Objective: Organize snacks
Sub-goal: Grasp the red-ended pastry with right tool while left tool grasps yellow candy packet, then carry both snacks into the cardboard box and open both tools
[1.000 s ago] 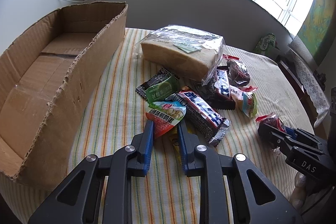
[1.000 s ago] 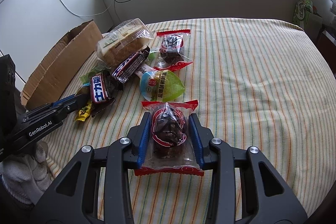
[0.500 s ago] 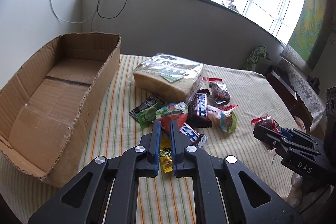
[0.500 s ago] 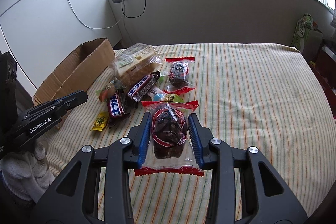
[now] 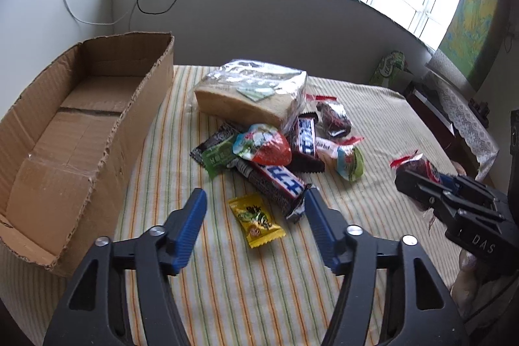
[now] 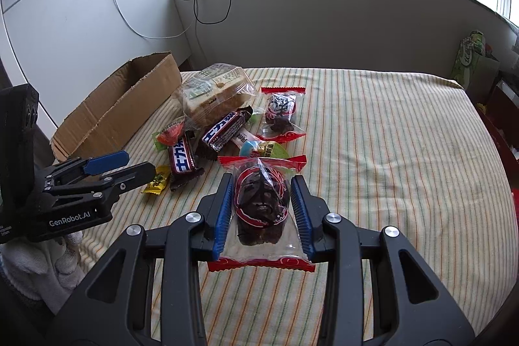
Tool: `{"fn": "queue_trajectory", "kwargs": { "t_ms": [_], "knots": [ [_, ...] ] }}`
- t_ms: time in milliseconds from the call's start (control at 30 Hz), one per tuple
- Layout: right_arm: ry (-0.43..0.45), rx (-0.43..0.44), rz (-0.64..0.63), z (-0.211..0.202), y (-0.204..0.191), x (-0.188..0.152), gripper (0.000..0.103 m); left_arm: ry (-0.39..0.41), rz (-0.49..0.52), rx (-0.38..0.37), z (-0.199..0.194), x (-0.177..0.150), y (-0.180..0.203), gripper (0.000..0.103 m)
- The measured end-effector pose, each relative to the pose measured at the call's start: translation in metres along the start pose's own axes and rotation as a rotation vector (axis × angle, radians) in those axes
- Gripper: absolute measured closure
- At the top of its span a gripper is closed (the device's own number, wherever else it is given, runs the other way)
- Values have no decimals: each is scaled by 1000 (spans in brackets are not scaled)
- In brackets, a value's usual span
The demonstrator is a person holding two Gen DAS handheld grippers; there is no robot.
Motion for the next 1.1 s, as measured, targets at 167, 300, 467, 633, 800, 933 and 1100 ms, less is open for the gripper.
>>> {"fn": "queue_trajectory", "kwargs": {
  "t_ms": [167, 300, 467, 633, 800, 933, 1100],
  "knots": [
    [-20, 0, 28, 4, 6, -8, 66, -31, 38, 30, 9, -12, 1, 39],
    [-17, -3, 31, 3, 8, -8, 66, -72, 83, 35, 19, -20, 6, 65],
    [-19, 1, 36, 6, 7, -9, 66, -79, 124, 47, 26, -21, 8, 69],
    [-23, 0, 35, 6, 8, -10, 66, -73, 128, 37, 24, -21, 7, 83],
    [-15, -10, 24, 2, 6, -7, 66, -42, 100, 23, 14, -18, 4, 91],
    [-13, -8, 17, 0, 0, -5, 66, -59, 114, -7, 15, -20, 8, 92],
    [-5, 1, 13, -6, -4, -3, 66, -85, 135, 7, 21, -22, 11, 78]
  ]
}}
Point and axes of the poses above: each gripper's, at about its wrist camera, not at the fingertips, and z roughly the way its jaws point, y to its right, x to its top, the point moved 6 cm from there along z, roughly the way its jaws point, and after that the axes turned 14 degrees about y, right-handed, at the moved point
